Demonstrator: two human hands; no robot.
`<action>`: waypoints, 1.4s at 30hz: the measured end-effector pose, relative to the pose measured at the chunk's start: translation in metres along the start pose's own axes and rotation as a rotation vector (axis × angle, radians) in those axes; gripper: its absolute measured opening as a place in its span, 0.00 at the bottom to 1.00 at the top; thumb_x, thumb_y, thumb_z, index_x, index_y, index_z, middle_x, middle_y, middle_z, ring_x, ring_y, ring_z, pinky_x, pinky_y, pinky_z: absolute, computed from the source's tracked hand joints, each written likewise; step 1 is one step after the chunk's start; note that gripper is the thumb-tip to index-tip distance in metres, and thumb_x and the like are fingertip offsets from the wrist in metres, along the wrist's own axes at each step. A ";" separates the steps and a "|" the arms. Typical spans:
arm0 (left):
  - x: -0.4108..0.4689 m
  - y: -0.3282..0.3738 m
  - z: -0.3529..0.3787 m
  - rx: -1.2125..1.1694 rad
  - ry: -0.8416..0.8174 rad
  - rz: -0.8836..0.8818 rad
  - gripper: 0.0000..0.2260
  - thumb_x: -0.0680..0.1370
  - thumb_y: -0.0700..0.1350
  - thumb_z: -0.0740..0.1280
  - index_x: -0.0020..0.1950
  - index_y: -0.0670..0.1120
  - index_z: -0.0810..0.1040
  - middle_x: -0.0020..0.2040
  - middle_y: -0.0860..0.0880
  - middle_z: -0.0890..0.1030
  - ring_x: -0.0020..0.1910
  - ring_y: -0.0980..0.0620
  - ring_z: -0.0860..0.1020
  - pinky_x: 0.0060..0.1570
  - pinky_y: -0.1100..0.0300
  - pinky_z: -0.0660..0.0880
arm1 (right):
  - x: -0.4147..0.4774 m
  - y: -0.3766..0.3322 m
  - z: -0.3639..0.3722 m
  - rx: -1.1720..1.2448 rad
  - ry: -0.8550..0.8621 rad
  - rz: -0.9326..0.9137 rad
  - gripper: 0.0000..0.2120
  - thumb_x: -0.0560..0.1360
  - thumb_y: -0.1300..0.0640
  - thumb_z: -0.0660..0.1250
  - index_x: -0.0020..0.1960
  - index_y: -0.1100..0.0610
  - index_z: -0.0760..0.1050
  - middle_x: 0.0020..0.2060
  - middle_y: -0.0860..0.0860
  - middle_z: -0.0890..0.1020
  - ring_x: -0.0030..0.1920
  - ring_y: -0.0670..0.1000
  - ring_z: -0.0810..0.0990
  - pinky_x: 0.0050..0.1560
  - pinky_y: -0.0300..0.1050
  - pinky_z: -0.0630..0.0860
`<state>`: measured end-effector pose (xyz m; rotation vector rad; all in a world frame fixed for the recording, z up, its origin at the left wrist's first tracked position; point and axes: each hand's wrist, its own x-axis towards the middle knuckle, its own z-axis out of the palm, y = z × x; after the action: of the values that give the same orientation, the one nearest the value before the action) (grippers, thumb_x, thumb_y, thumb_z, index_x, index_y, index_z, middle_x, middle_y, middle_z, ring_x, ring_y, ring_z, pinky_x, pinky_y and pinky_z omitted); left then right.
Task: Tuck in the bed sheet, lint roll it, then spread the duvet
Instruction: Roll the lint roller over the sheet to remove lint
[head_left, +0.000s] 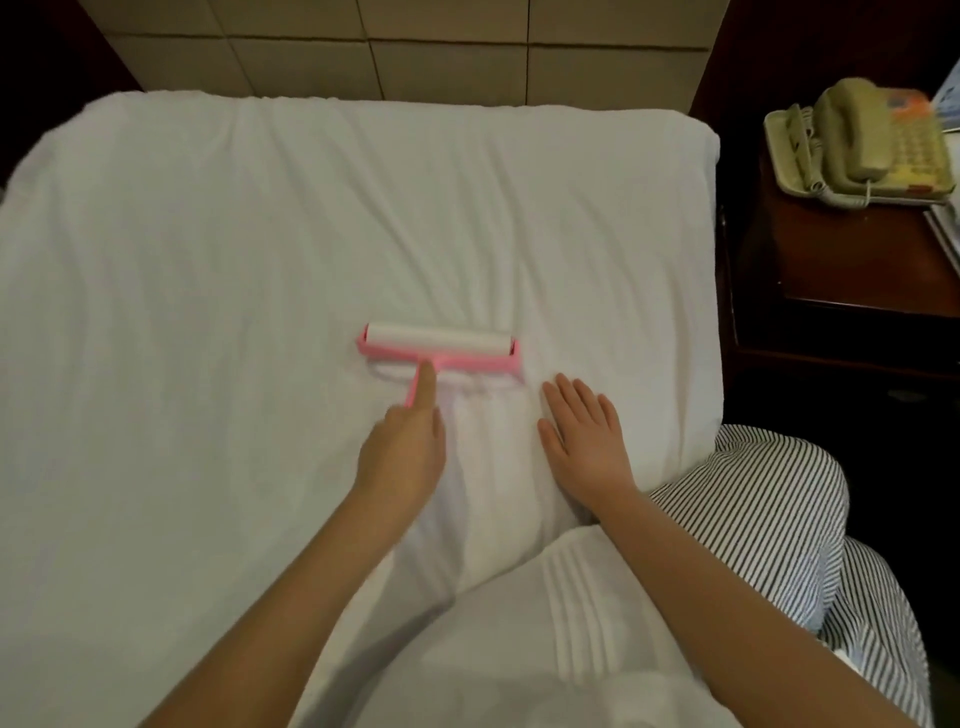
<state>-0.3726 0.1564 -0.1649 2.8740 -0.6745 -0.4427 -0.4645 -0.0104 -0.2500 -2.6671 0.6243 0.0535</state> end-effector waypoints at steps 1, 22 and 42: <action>-0.026 -0.007 0.006 0.060 -0.007 0.012 0.26 0.83 0.48 0.50 0.77 0.52 0.42 0.49 0.40 0.77 0.48 0.41 0.78 0.40 0.56 0.67 | 0.000 0.001 0.001 -0.004 -0.001 -0.002 0.41 0.68 0.39 0.28 0.77 0.52 0.49 0.77 0.48 0.50 0.76 0.49 0.45 0.70 0.41 0.34; -0.074 -0.023 0.005 0.126 -0.055 0.024 0.27 0.82 0.49 0.50 0.76 0.55 0.39 0.47 0.43 0.76 0.47 0.42 0.78 0.40 0.56 0.68 | -0.014 0.004 -0.009 -0.011 -0.101 0.062 0.26 0.82 0.45 0.44 0.77 0.49 0.44 0.77 0.48 0.43 0.76 0.50 0.38 0.72 0.49 0.34; -0.039 -0.015 -0.006 0.086 -0.079 0.095 0.26 0.82 0.48 0.52 0.77 0.52 0.43 0.38 0.44 0.72 0.38 0.44 0.73 0.38 0.57 0.66 | -0.014 0.003 -0.011 0.106 -0.006 0.113 0.23 0.82 0.49 0.49 0.76 0.53 0.55 0.77 0.50 0.51 0.76 0.51 0.46 0.73 0.48 0.40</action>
<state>-0.3981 0.1883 -0.1524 2.9014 -0.8599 -0.5283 -0.4791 -0.0112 -0.2393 -2.5272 0.7537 0.0581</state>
